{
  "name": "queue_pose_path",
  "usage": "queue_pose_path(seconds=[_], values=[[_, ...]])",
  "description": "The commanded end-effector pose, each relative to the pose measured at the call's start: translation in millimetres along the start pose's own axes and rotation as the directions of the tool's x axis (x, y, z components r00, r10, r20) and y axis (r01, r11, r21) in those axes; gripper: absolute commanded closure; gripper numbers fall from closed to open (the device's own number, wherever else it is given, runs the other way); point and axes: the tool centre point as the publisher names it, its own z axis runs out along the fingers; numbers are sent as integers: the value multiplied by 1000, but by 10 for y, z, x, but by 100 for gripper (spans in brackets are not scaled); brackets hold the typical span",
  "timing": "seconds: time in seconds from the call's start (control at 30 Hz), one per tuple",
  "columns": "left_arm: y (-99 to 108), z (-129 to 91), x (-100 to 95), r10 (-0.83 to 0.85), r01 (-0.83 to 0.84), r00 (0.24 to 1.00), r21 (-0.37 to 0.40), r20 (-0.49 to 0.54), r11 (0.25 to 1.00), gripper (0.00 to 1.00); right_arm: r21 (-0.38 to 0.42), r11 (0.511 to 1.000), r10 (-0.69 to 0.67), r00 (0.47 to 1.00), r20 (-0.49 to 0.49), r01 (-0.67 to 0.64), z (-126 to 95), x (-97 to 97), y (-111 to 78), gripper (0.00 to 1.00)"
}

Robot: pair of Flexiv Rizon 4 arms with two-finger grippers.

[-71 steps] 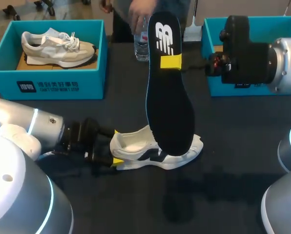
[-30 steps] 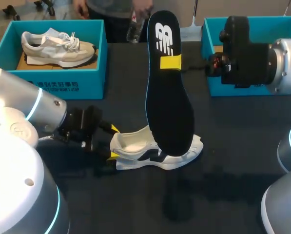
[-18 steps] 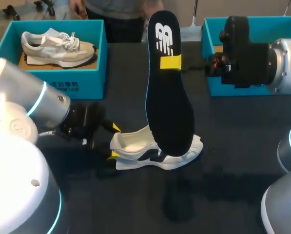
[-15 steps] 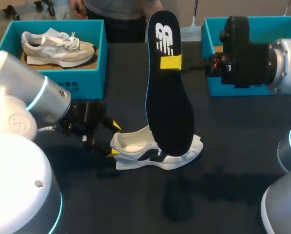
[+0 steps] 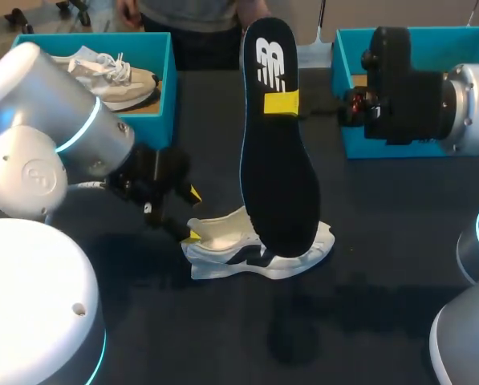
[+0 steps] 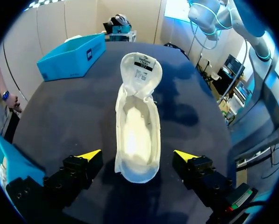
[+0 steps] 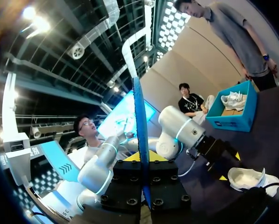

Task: Take the shoe out of the shoebox, open the shoe tongue, remove and reinsert the insole, then place the shoe into the shoebox

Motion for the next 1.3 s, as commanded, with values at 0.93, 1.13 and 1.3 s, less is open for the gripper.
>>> queue_pose_path(seconds=[0.93,1.13,1.3], values=[[-342,-124,-20,20,-12,999,-166,49,986,0,0,1000,2,1000,5,-2,19,12,-2,100],[-461,-26,-112,69,-59,996,-193,49,979,0,0,1000,2,1000,5,-2,19,12,-2,100],[-538,77,-212,120,-108,992,-202,49,973,0,0,1000,2,1000,5,-2,19,12,-2,100]])
